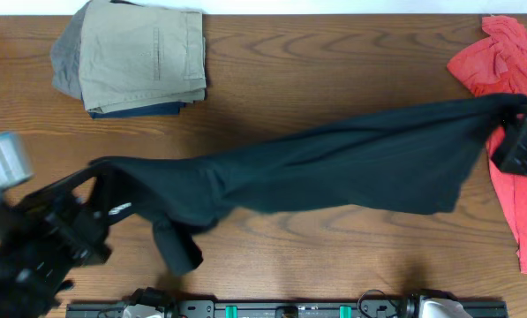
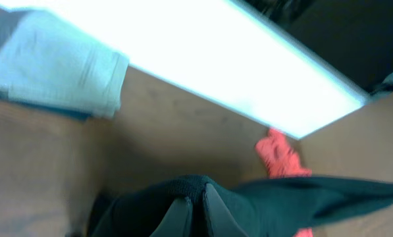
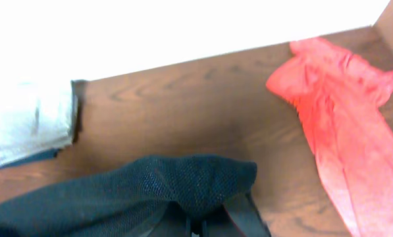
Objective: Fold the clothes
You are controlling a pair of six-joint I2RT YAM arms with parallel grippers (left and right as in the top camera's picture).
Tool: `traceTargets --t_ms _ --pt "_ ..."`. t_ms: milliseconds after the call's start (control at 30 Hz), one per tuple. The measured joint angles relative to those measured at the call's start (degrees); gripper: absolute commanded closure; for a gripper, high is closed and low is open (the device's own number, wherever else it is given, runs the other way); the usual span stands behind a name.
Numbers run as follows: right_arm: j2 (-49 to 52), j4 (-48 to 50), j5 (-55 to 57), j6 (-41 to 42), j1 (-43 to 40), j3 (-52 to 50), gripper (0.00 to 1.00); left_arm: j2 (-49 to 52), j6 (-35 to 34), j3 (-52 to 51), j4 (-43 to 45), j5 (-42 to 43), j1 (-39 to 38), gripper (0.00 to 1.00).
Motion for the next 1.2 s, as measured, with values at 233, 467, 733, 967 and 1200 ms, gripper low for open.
traceTargets --t_ms 233,467,733,967,1200 --pt "2.38 2.01 5.57 1.38 0.0 1.86 0.99 8.72 0.81 2.19 2.64 -3.48 0.0 0.94" --pt "18.27 8.2 9.44 3.82 -4.17 1.99 0.99 31.39 2.99 1.55 11.8 -5.81 0.5 0.94" --pt "37.83 17.77 9.42 4.2 -5.95 1.6 0.94 54.12 5.84 0.94 29.46 -5.99 0.81 0.93" --pt "50.86 20.68 10.36 4.68 -6.01 1.6 0.01 68.46 6.67 0.94 34.75 -6.49 0.98 0.02" --pt "55.74 14.93 10.64 4.68 -6.01 1.18 0.01 72.41 6.67 0.83 28.15 -5.75 1.18 0.02"
